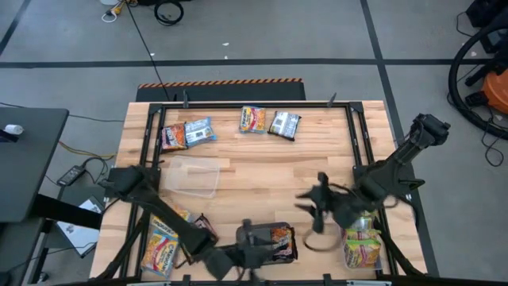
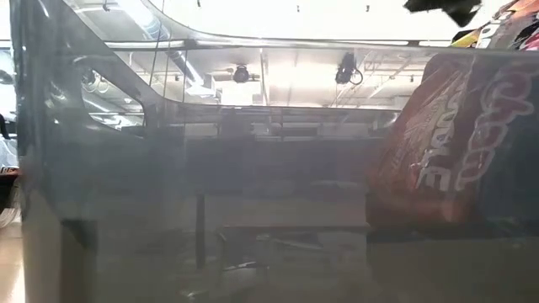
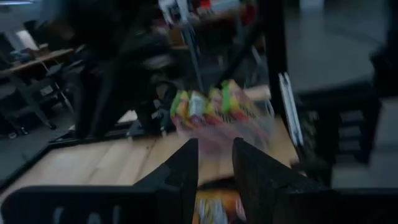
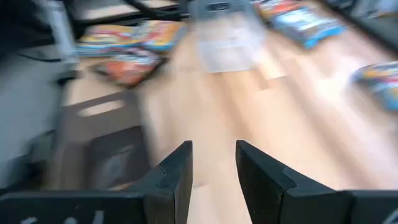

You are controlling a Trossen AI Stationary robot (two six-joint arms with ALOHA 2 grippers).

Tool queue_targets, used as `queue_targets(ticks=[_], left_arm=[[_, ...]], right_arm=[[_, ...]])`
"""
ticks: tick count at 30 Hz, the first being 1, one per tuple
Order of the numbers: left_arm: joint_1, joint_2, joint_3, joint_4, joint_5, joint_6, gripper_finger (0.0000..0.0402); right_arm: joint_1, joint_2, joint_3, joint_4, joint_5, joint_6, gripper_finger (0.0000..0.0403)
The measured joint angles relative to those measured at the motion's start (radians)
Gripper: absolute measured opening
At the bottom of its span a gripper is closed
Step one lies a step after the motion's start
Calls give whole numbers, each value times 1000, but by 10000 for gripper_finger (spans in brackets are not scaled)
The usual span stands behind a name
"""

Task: Sort Maruchan noodles
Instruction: Put the top right black noodle pack into the black bin

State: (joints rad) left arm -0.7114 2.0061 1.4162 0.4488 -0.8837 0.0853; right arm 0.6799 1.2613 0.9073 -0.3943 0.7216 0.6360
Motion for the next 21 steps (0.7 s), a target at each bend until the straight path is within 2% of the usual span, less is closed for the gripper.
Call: queue_targets(ticks=[5,10,14,17,19,21], left_arm=[[-69,-142,2,-432,-5,-176,105],[-125,-169,1,-819,44,-422,104],[-150,-162,0,-1020,34,-646,98],[-168,-160,-14,-1113,13,-719,90],[-174,-167,-18,-1191,8,-749,84],[-174,-184,-19,-1281,0,-798,76]], right_arm=[[-219,0,-1,-14,29,-203,138],[-440,8,-78,39,40,-493,171],[-586,47,-209,175,37,-649,203],[-680,112,-298,340,8,-774,222],[-733,179,-315,452,-34,-838,230],[-782,254,-288,485,-58,-866,234]])
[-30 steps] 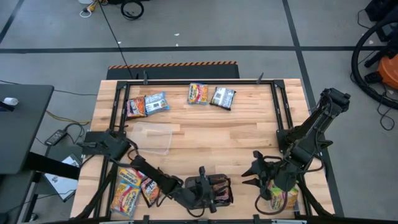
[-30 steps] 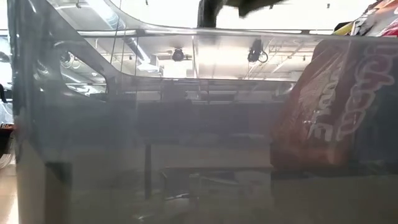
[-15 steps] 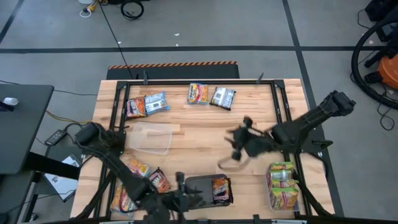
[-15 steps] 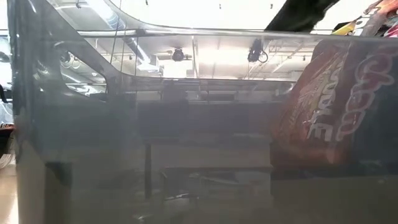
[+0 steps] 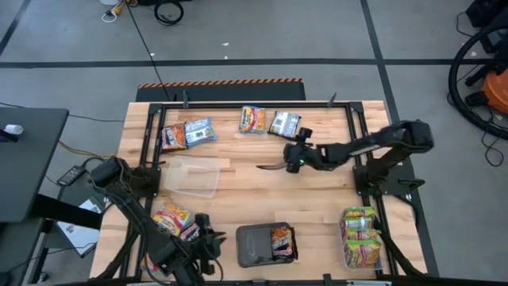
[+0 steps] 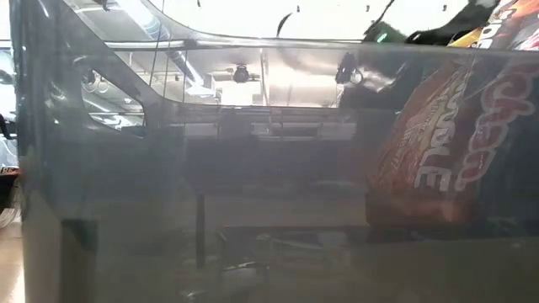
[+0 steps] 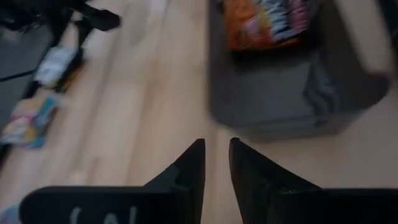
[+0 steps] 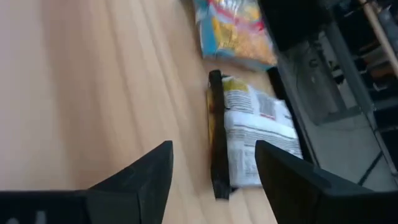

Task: Sort Maruchan noodles
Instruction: Put the top right black noodle pack into the black bin

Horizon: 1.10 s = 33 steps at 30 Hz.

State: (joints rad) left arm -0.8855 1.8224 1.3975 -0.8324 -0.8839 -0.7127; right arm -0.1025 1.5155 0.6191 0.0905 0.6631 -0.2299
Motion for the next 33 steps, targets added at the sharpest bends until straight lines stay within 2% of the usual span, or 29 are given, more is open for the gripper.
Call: queue_targets(ticks=[5,9,11,14,17,20,24,26,29,33], left_arm=[[40,-39,0,-174,-52,-76,57],[53,-51,-3,-223,-117,-94,47],[52,-55,-23,-219,-113,-96,43],[67,-78,-83,-187,-43,-95,33],[103,-116,-169,-69,12,-55,16],[144,-158,-263,133,25,53,6],[207,-188,-378,433,15,219,18],[241,-187,-414,535,19,279,29],[292,-187,-439,633,48,319,43],[340,-186,-429,643,52,382,65]], right_arm=[[-112,172,125,-1,-8,-59,232],[-168,274,203,-22,-13,-77,217],[-183,310,225,-22,-23,-77,206],[-194,345,242,-19,-25,-72,182],[-195,360,247,-13,-12,-58,151],[-195,360,247,-14,2,-16,112],[-186,319,244,-55,-13,38,46],[-173,273,243,-93,-58,48,15],[-142,178,243,-155,-108,63,14],[-80,28,243,-251,-164,110,8]])
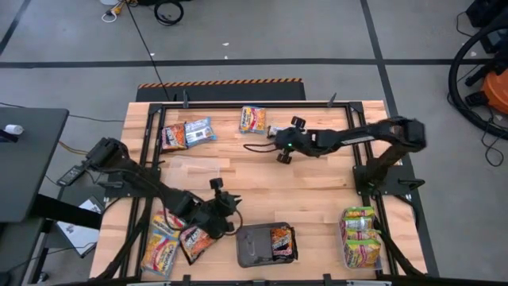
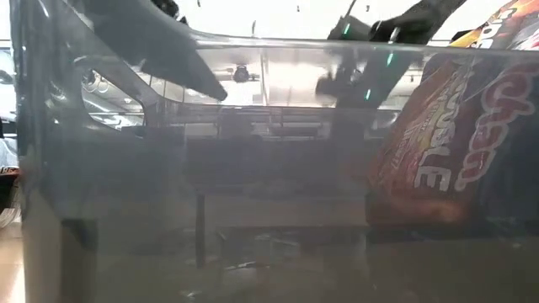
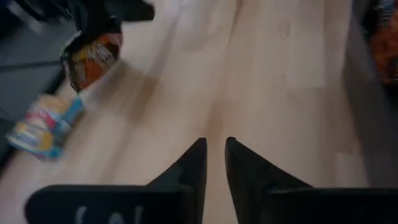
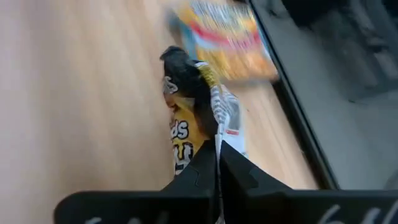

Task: Sort Maruchan noodles
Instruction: Put the top right black noodle pack into the black bin

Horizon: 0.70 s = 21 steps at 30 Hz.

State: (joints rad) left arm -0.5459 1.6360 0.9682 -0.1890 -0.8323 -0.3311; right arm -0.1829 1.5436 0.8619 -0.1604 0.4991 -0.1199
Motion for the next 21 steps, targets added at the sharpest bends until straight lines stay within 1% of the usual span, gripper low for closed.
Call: queue_targets(ticks=[3,6,9,11,13,15,18,19,21], left_arm=[[34,0,23,5,-33,85,90],[77,0,52,24,-66,175,124],[127,0,73,70,-60,278,164],[164,0,78,114,-41,330,195],[201,0,80,167,-11,379,226],[238,0,81,203,62,413,256],[293,0,81,279,271,427,292],[309,1,81,293,326,425,301],[334,7,81,301,375,422,312]], right_arm=[[44,-108,0,-36,-153,87,6],[69,-188,0,-51,-325,196,9],[100,-239,0,-57,-463,252,9],[126,-259,0,-69,-515,275,9],[154,-271,0,-79,-535,283,9],[180,-275,0,-92,-537,286,9],[208,-269,0,-92,-537,308,9],[217,-265,0,-87,-538,308,9],[233,-260,0,-90,-540,308,9]])
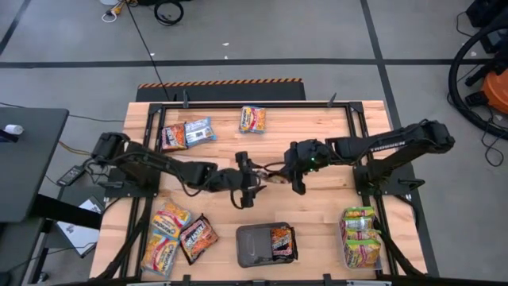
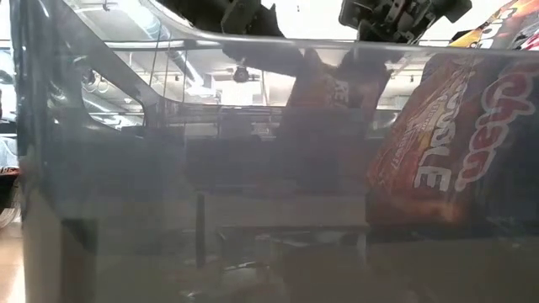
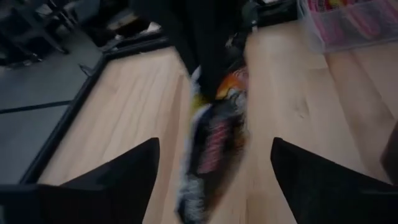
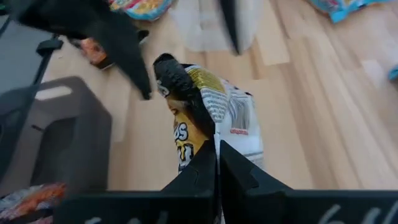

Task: Sort Maruchan noodles
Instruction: Put the top right black noodle pack into the black bin

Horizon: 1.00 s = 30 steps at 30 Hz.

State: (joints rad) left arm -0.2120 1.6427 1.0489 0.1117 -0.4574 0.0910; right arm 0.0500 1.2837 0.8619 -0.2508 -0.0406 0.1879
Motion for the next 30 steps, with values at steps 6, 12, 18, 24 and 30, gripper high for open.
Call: queue_targets(ticks=[6,12,18,24,30], left_arm=[[29,33,-1,77,145,29,315],[28,105,-1,181,147,57,295],[25,107,-1,186,155,57,208],[24,98,-1,172,160,53,127],[6,40,-2,67,255,52,127]], right_arm=[[41,6,0,69,-6,16,10],[60,6,0,117,-6,26,11],[75,6,0,126,4,42,27],[101,6,0,189,96,22,74],[134,-65,0,272,116,20,121]])
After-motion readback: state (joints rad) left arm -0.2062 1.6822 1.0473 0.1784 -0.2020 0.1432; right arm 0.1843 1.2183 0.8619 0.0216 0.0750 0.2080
